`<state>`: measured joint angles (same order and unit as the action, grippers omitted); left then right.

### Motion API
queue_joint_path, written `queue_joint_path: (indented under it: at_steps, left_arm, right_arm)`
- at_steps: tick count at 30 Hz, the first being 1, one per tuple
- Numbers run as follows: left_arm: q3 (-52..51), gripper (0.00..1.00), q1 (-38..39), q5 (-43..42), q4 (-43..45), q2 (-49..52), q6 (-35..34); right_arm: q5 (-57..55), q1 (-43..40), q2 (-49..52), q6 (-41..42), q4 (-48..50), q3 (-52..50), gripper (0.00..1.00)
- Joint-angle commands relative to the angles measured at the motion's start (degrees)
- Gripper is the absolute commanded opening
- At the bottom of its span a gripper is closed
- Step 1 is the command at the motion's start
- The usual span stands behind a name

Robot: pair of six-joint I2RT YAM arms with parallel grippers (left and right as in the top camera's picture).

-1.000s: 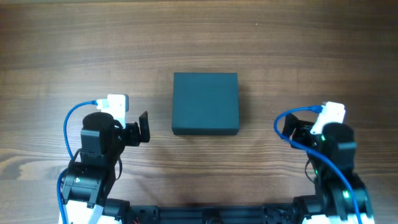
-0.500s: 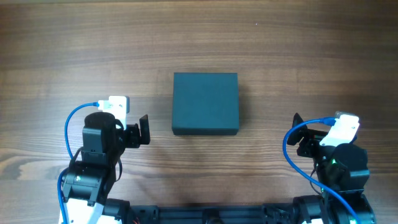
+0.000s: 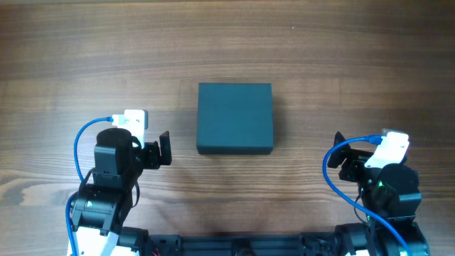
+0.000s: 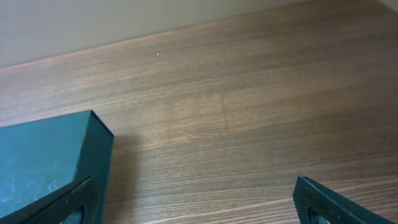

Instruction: Pack container

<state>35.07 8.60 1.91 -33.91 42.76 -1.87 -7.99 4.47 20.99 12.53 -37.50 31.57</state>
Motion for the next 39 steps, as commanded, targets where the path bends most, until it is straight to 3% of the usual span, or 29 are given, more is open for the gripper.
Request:
queue_joint_path:
  at_steps: [1,8,15,19,25,32,39]
  left_arm:
    - [-0.2,1.0,0.2,0.5,0.0,0.0,-0.7]
    - [-0.2,1.0,0.2,0.5,0.0,0.0,-0.7]
    - [-0.2,1.0,0.2,0.5,0.0,0.0,-0.7]
    - [-0.2,1.0,0.2,0.5,0.0,0.0,-0.7]
    - [-0.2,1.0,0.2,0.5,0.0,0.0,-0.7]
    - [-0.2,1.0,0.2,0.5,0.0,0.0,-0.7]
    - [-0.2,1.0,0.2,0.5,0.0,0.0,-0.7]
  right_arm:
    - [-2.4,0.3,-0.6,-2.5,-1.9,1.3,1.0]
    - [-0.5,0.4,-6.2,-4.0,-1.4,1.3,1.0]
    - [6.1,0.3,-19.1,-14.3,4.1,-2.1,1.0]
    - [5.5,0.3,-20.8,-14.2,10.5,-7.8,1.0]
    - [5.5,0.3,-20.9,-14.1,29.0,-19.9,1.0]
    - [5.5,0.3,-20.9,-14.0,29.2,-26.4,1.0]
    - [3.6,-0.5,-20.9,-8.8,27.6,-27.2,1.0]
